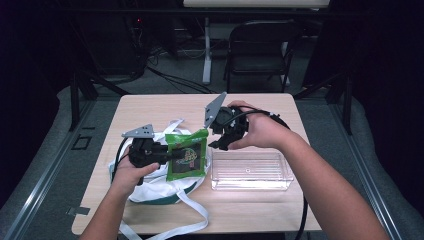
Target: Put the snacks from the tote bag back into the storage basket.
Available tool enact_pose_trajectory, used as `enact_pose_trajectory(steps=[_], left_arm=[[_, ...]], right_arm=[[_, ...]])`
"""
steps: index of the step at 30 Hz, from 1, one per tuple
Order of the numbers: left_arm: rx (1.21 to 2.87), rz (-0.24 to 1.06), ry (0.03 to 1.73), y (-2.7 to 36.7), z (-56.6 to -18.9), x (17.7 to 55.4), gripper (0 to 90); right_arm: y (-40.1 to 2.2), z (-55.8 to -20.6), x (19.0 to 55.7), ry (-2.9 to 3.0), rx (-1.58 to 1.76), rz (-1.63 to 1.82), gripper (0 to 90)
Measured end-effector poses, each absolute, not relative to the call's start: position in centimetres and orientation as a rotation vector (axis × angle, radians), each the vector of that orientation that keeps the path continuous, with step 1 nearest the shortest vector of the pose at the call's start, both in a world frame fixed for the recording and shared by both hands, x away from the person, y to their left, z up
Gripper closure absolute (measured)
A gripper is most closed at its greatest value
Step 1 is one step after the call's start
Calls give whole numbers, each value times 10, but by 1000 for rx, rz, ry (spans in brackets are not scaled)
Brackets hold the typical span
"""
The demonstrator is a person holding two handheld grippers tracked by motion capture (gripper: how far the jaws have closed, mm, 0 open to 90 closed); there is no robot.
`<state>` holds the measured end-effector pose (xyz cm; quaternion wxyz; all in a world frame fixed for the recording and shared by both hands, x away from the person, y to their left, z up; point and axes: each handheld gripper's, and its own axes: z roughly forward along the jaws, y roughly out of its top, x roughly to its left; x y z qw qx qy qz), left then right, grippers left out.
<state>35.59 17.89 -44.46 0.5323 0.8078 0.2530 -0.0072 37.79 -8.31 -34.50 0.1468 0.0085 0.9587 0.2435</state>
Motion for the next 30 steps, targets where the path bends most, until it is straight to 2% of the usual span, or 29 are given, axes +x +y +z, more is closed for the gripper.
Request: enact_pose_trajectory(steps=[22,30], left_arm=[[1952,9,561,175,-442,353,746],[1947,17,548,174,-441,351,747]], right_arm=[[-49,-341,382,2841,-68,606,415],[-36,-346,383,2900,-89,565,436]])
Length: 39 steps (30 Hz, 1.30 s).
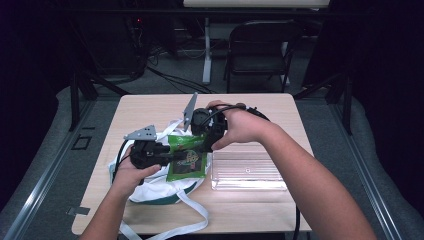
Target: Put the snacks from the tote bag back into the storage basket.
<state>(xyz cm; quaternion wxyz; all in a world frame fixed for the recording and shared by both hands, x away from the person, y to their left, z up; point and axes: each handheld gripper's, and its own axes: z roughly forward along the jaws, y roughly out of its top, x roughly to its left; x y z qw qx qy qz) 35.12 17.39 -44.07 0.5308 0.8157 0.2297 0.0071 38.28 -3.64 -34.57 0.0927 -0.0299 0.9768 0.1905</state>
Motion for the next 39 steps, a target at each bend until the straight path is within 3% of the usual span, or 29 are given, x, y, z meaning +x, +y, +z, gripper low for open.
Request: enact_pose_trajectory(steps=[28,39], left_arm=[[1952,21,489,171,-437,347,750],[1945,22,476,169,-437,347,749]], right_arm=[[-16,-365,386,3060,-79,471,516],[-15,-367,388,3078,-69,465,634]])
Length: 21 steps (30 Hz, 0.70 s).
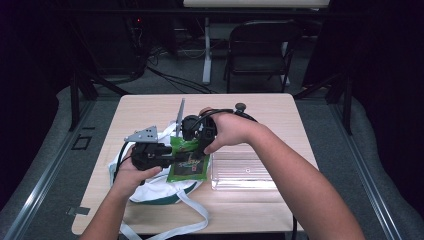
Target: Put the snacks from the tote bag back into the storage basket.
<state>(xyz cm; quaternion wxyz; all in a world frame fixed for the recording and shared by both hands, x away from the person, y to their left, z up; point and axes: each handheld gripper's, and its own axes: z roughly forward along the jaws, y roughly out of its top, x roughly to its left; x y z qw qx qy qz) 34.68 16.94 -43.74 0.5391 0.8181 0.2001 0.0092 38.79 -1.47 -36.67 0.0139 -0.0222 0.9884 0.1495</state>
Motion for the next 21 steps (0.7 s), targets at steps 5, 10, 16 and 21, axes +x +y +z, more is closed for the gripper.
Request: enact_pose_trajectory(steps=[5,10,16,21], left_arm=[[1950,31,472,169,-438,347,747],[1952,37,471,169,-438,347,742],[1951,33,477,169,-439,347,725],[1948,33,486,169,-439,348,715]], right_arm=[[-15,-365,389,3075,-84,461,678],[-14,-365,388,3078,-93,452,712],[-14,-363,387,3079,-99,440,739],[-14,-363,387,3073,-106,434,750]])
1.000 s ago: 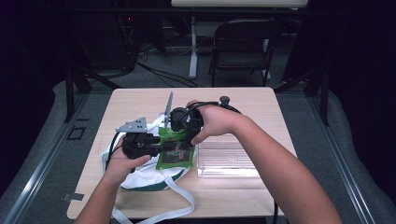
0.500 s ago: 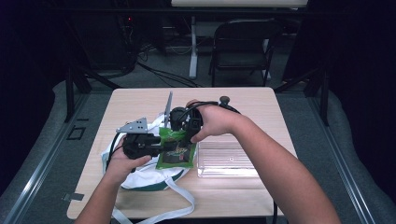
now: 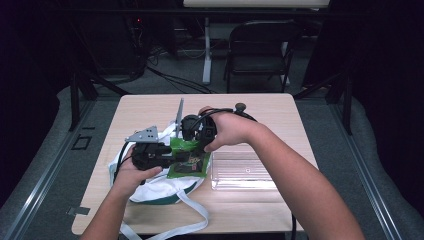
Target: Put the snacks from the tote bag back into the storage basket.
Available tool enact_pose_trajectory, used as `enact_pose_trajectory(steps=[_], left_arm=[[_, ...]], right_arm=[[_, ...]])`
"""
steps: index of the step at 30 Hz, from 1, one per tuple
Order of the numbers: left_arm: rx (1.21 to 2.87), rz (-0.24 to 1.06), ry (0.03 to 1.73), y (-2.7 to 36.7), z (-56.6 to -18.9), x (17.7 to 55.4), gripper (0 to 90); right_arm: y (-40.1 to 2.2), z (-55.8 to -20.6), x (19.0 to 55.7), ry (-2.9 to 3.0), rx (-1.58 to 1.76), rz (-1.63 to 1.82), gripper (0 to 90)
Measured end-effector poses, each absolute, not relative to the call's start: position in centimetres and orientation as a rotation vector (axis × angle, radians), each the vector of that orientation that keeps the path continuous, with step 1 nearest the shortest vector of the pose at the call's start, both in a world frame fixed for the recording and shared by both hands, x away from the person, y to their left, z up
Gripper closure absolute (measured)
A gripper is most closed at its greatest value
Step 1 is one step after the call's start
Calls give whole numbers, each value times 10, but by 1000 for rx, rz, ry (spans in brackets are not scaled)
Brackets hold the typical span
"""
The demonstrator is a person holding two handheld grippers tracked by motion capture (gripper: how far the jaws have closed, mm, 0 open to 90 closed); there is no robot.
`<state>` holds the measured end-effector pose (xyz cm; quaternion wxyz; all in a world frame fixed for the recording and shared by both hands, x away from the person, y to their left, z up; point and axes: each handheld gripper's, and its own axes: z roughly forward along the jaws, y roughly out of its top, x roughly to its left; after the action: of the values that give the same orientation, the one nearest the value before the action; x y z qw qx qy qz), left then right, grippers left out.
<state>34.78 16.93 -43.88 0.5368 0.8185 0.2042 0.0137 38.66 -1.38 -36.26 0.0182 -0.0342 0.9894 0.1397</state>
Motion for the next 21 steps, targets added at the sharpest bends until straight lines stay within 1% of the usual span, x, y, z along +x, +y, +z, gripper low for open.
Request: enact_pose_trajectory(steps=[21], left_arm=[[1921,20,528,173,-440,350,650]], right_arm=[[-10,-359,385,3025,-150,416,761]])
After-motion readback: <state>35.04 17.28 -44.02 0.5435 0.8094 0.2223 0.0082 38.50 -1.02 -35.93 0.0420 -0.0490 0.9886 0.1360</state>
